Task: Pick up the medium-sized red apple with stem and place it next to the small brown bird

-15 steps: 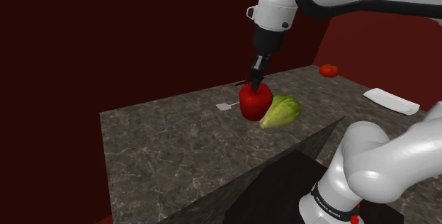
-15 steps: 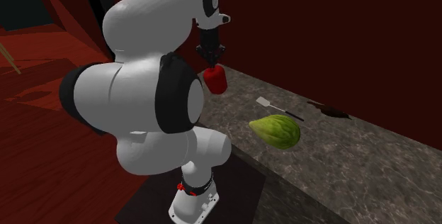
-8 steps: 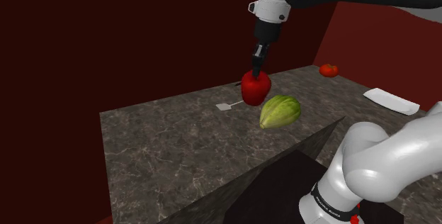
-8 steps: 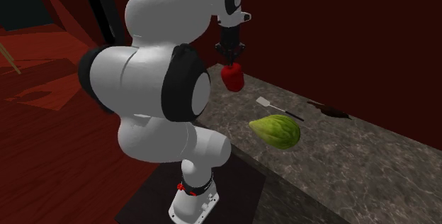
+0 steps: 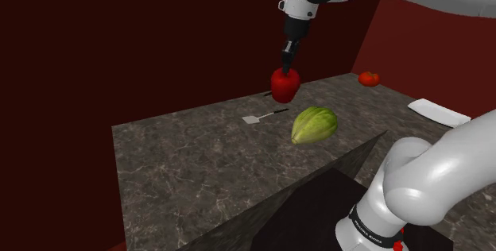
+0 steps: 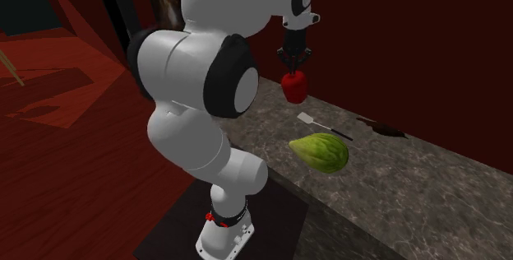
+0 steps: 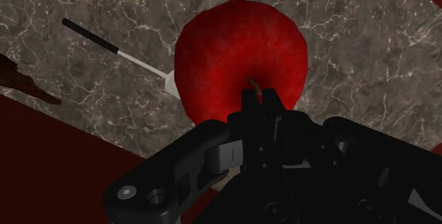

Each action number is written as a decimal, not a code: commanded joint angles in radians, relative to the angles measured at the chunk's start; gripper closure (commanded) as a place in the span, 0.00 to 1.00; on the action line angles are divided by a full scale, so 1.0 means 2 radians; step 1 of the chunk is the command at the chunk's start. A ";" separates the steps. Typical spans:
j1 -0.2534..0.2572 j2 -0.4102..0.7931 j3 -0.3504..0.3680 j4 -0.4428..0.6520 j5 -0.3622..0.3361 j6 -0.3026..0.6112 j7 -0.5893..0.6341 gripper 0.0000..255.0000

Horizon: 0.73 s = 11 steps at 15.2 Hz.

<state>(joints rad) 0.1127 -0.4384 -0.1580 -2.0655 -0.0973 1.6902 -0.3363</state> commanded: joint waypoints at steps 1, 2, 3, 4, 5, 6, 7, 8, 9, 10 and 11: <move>-0.006 0.026 -0.019 0.024 -0.002 0.005 -0.026 1.00; -0.008 0.040 -0.028 0.036 -0.002 0.006 -0.037 1.00; -0.011 0.054 -0.036 0.050 -0.001 0.007 -0.048 1.00; -0.013 0.068 -0.044 0.063 0.000 0.008 -0.059 1.00; -0.015 0.083 -0.052 0.078 0.002 0.009 -0.070 1.00; -0.018 0.098 -0.060 0.093 0.005 0.009 -0.082 1.00; -0.021 0.113 -0.068 0.109 0.008 0.009 -0.093 1.00; -0.024 0.129 -0.076 0.125 0.012 0.009 -0.105 1.00; -0.027 0.146 -0.083 0.143 0.017 0.008 -0.117 1.00; -0.030 0.163 -0.090 0.161 0.022 0.006 -0.129 1.00; -0.034 0.181 -0.097 0.180 0.029 0.004 -0.141 1.00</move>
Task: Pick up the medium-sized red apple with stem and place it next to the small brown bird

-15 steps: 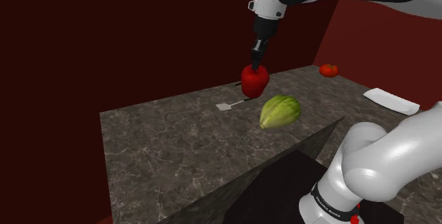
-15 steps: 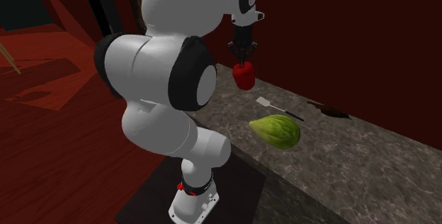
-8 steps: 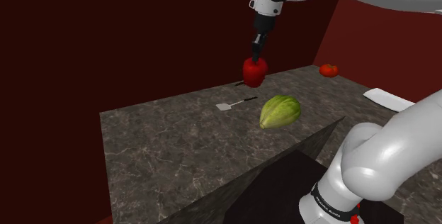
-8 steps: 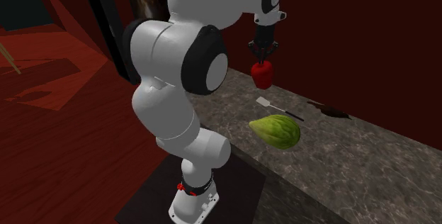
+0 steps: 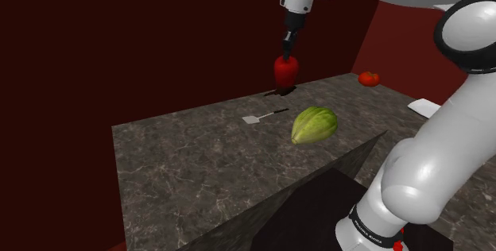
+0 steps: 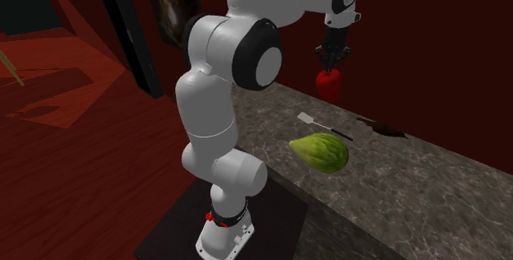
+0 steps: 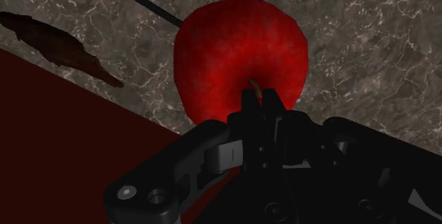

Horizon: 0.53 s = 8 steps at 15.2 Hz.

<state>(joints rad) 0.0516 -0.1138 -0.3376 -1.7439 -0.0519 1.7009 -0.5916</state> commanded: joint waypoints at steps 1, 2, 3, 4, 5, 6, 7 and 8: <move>-0.008 0.037 -0.014 0.039 0.013 -0.004 -0.025 1.00; -0.013 0.056 -0.021 0.060 0.020 -0.007 -0.037 1.00; -0.019 0.075 -0.027 0.082 0.028 -0.011 -0.049 1.00; -0.026 0.095 -0.032 0.106 0.037 -0.016 -0.061 1.00; -0.033 0.116 -0.037 0.131 0.047 -0.022 -0.073 1.00; -0.041 0.138 -0.041 0.157 0.057 -0.029 -0.084 1.00; -0.051 0.161 -0.045 0.186 0.067 -0.036 -0.095 1.00; -0.061 0.184 -0.048 0.216 0.078 -0.046 -0.106 1.00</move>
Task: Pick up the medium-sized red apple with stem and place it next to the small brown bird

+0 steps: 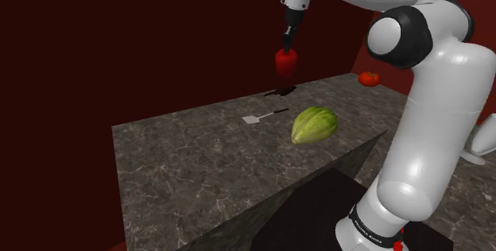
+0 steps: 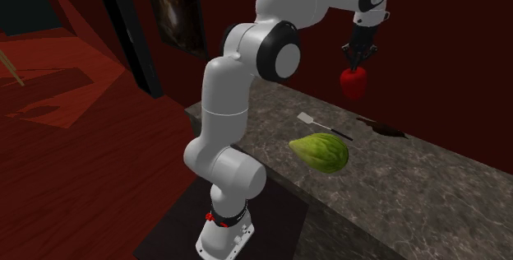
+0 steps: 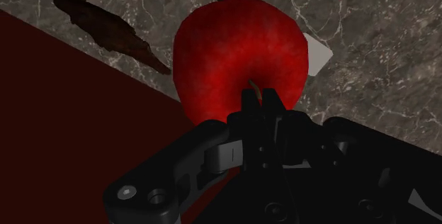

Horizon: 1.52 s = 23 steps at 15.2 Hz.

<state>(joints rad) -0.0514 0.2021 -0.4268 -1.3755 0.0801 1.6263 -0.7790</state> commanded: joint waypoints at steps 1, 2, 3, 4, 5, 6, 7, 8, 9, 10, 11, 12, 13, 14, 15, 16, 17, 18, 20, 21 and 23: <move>-0.022 0.051 -0.006 0.066 0.024 -0.019 -0.022 1.00; -0.036 0.077 -0.007 0.102 0.035 -0.031 -0.031 1.00; -0.051 0.106 -0.007 0.144 0.048 -0.046 -0.039 1.00; -0.061 0.122 -0.006 0.169 0.054 -0.055 -0.042 1.00; -0.059 0.118 -0.005 0.155 0.052 -0.046 -0.042 1.00; -0.056 0.113 -0.006 0.141 0.050 -0.036 -0.042 1.00; -0.053 0.110 -0.006 0.129 0.049 -0.027 -0.042 1.00; -0.051 0.107 -0.006 0.117 0.047 -0.019 -0.042 1.00; -0.049 0.104 -0.006 0.105 0.046 -0.010 -0.042 1.00; -0.047 0.101 -0.006 0.094 0.045 -0.002 -0.042 1.00; -0.045 0.098 -0.006 0.083 0.044 0.006 -0.042 1.00; -0.044 0.096 -0.006 0.073 0.043 0.015 -0.042 1.00; -0.042 0.094 -0.006 0.063 0.042 0.022 -0.042 1.00; -0.041 0.092 -0.006 0.054 0.042 0.030 -0.042 1.00; -0.039 0.090 -0.006 0.045 0.041 0.038 -0.043 1.00; -0.038 0.089 -0.006 0.036 0.041 0.045 -0.043 1.00; -0.037 0.088 -0.006 0.027 0.040 0.053 -0.043 1.00; -0.036 0.087 -0.006 0.019 0.040 0.060 -0.043 1.00; -0.034 0.085 -0.005 0.003 0.039 0.074 -0.043 1.00; -0.033 0.084 -0.005 -0.005 0.039 0.081 -0.043 1.00; -0.032 0.084 -0.005 -0.019 0.039 0.095 -0.044 1.00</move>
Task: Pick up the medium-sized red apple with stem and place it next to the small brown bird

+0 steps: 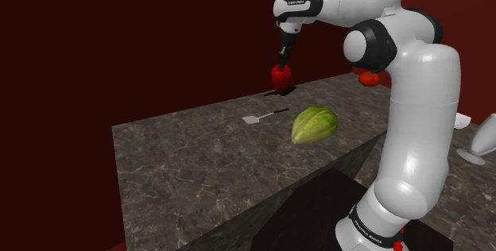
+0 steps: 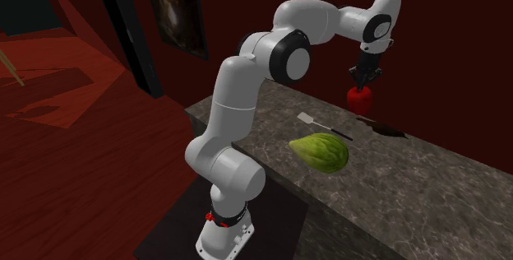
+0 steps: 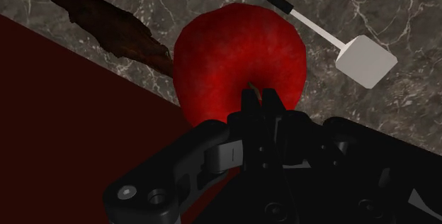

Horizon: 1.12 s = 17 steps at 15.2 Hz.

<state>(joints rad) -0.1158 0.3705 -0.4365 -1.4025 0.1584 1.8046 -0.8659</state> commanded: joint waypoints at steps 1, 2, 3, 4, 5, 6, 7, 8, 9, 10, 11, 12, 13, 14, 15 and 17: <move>0.001 -0.001 0.000 -0.013 0.000 0.013 -0.001 1.00; 0.002 -0.001 0.001 -0.020 0.000 0.019 -0.001 1.00; 0.002 -0.001 0.001 -0.026 0.001 0.026 -0.001 1.00; 0.003 0.000 0.001 -0.033 0.001 0.033 -0.002 1.00; 0.003 0.000 0.001 -0.039 0.001 0.039 -0.002 1.00; 0.004 0.001 0.002 -0.045 0.002 0.046 -0.002 1.00; 0.004 0.001 0.002 -0.051 0.002 0.052 -0.003 1.00; 0.004 0.002 0.002 -0.056 0.003 0.058 -0.003 1.00; 0.004 0.003 0.002 -0.062 0.003 0.065 -0.004 1.00; 0.005 0.004 0.003 -0.067 0.004 0.071 -0.004 1.00; 0.005 0.005 0.003 -0.073 0.005 0.077 -0.005 1.00; 0.005 0.006 0.004 -0.078 0.005 0.083 -0.005 1.00; 0.005 0.008 0.004 -0.082 0.006 0.089 -0.006 1.00; 0.005 0.009 0.004 -0.087 0.007 0.095 -0.007 1.00; 0.005 0.011 0.005 -0.092 0.008 0.101 -0.007 1.00; 0.005 0.015 0.006 -0.104 0.011 0.118 -0.009 1.00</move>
<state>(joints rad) -0.1027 0.3891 -0.4262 -1.6079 0.1743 2.0254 -0.8805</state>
